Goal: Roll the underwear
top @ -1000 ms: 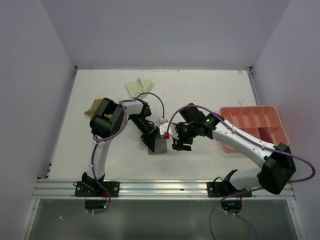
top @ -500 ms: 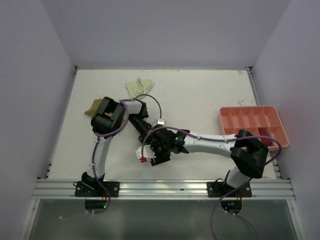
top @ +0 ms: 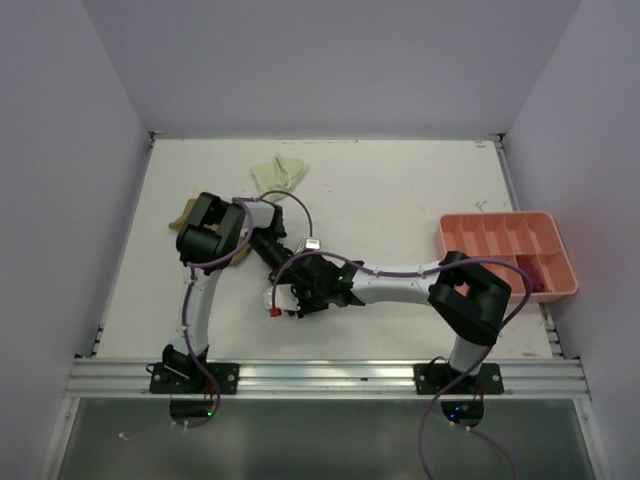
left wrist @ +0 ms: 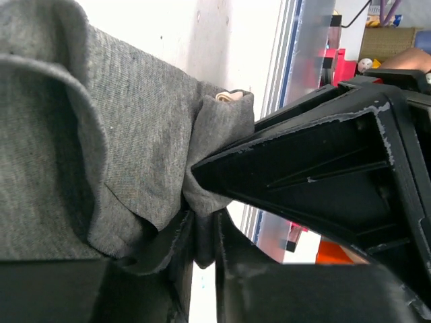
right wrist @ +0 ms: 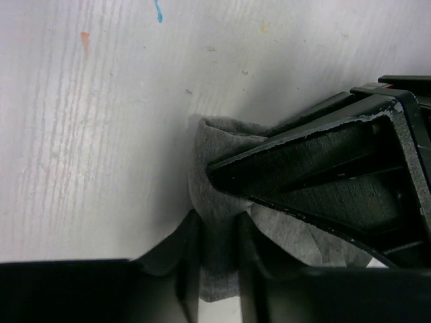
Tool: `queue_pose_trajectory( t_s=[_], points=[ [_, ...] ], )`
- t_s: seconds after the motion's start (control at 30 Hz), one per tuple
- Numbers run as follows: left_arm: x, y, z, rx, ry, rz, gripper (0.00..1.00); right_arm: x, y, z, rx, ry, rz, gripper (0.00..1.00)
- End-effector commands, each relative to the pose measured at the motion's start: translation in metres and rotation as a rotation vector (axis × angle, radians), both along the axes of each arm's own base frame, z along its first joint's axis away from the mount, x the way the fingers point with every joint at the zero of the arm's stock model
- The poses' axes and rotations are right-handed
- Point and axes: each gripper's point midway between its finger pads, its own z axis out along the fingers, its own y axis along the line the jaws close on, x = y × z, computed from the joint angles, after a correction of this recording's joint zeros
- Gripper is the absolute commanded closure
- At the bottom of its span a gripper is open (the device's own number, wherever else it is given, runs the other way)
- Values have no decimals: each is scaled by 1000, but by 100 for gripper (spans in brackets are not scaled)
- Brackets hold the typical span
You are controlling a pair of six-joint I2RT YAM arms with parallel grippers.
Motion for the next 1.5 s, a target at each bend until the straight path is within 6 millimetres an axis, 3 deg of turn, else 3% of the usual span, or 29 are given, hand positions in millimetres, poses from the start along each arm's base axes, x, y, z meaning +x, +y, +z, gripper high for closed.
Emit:
queue_pose_trajectory(
  t_s=[0.0,0.07,0.13,0.23,0.27,0.33,0.37,0.4,0.43,0.47,0.53,0.57,0.6,0.67,0.7,0.73,0.77,0.8,0.87,0.97,1.2,1.47],
  points=[
    [30,35,-68,84,-323,-180,73,-6,6,-17,8,91,-27,86],
    [42,31,-51,65,-375,-137,61,-3,3,-18,15,164,-81,100],
    [56,30,-37,51,-441,-97,57,-9,6,-14,46,268,-81,100],
    [93,33,5,18,-582,19,49,-1,1,-16,62,374,-127,100],
    [108,41,28,14,-641,88,46,0,0,-18,63,408,-131,100],
    [130,50,55,-5,-726,179,43,-1,0,-20,57,463,-128,100],
    [144,65,81,-11,-812,244,43,-4,2,-18,72,511,-127,100],
    [152,74,88,-12,-869,279,43,-5,2,-21,75,544,-127,100],
    [155,82,97,-11,-919,304,42,-1,3,-19,92,571,-145,100],
    [159,97,123,-14,-1037,338,42,-1,5,-18,109,603,-141,100],
    [148,111,116,-2,-1194,270,41,-3,12,-16,147,687,-128,100],
    [138,112,135,-20,-1307,239,41,0,12,-16,157,723,-150,100],
    [120,115,117,-20,-1322,210,40,-1,14,-13,176,762,-145,100],
    [100,114,124,-56,-1477,103,39,5,16,-14,190,807,-167,100],
    [80,113,102,-61,-1465,58,39,3,18,-11,204,844,-161,100],
    [72,113,95,-66,-1513,-3,39,9,20,-9,219,859,-169,100],
    [69,104,105,-93,-1621,-48,39,9,21,-14,212,896,-186,100],
    [53,105,78,-68,-1606,-91,38,11,24,-10,221,919,-184,100],
    [32,86,67,-147,-1706,-201,36,11,24,-16,209,957,-197,100],
    [18,69,61,-219,-1803,-280,29,12,25,-16,204,995,-196,100],
    [26,50,59,-216,-1875,-319,29,7,21,-22,168,1055,-198,100],
    [21,34,33,-197,-1813,-423,33,7,21,-23,167,1080,-195,100]
  ],
)
